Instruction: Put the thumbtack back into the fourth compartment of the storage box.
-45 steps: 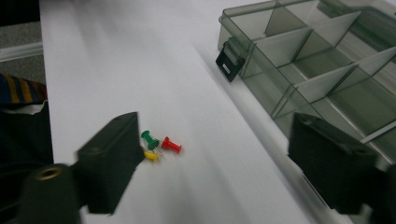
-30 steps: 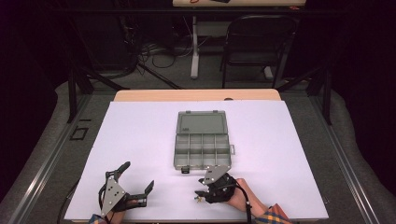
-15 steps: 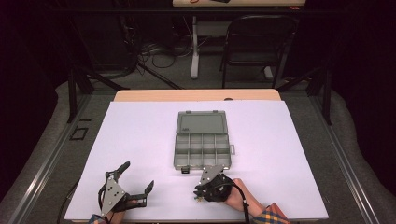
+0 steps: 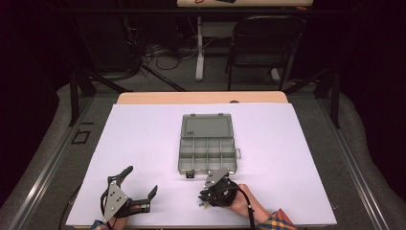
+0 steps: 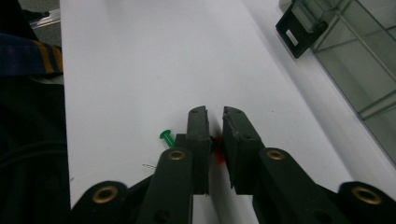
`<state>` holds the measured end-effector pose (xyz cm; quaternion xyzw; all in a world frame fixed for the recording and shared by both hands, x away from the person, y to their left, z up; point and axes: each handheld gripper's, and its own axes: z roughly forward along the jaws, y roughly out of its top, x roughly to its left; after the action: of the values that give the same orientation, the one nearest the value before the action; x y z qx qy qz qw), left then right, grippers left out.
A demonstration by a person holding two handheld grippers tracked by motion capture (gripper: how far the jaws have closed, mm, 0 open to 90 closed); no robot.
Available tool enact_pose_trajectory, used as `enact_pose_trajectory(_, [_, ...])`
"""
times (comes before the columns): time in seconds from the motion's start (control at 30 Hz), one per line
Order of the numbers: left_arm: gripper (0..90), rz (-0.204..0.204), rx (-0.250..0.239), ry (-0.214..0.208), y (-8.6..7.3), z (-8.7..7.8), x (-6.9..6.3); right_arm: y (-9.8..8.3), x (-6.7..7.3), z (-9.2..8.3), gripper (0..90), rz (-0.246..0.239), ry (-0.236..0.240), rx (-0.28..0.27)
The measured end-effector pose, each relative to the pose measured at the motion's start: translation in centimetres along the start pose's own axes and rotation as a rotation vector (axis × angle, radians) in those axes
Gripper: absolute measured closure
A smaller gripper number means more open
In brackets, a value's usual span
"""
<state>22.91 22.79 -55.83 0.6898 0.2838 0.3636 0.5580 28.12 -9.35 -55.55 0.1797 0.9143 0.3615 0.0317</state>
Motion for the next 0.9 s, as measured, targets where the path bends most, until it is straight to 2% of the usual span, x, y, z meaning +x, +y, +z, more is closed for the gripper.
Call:
enact_pose_trajectory(0.33, [0.3,0.001,0.000,0.002,0.0,0.0,0.0,-0.1,-0.3,-0.4,83.3,0.030,-0.035,-0.014])
enact_pose_trajectory(0.5, [0.4,-0.001,0.000,0.002,0.0,0.0,0.0,0.1,-0.5,-1.4,83.3,0.030,-0.070,-0.047])
enact_pose_trajectory(0.6, [0.4,0.000,0.001,0.003,0.0,0.0,0.0,0.1,-0.5,-1.8,83.3,0.034,-0.078,-0.052])
enact_pose_trajectory(0.9, [0.4,0.001,0.001,0.006,0.0,-0.1,0.0,-0.1,-1.2,-3.3,83.3,0.047,-0.145,-0.087])
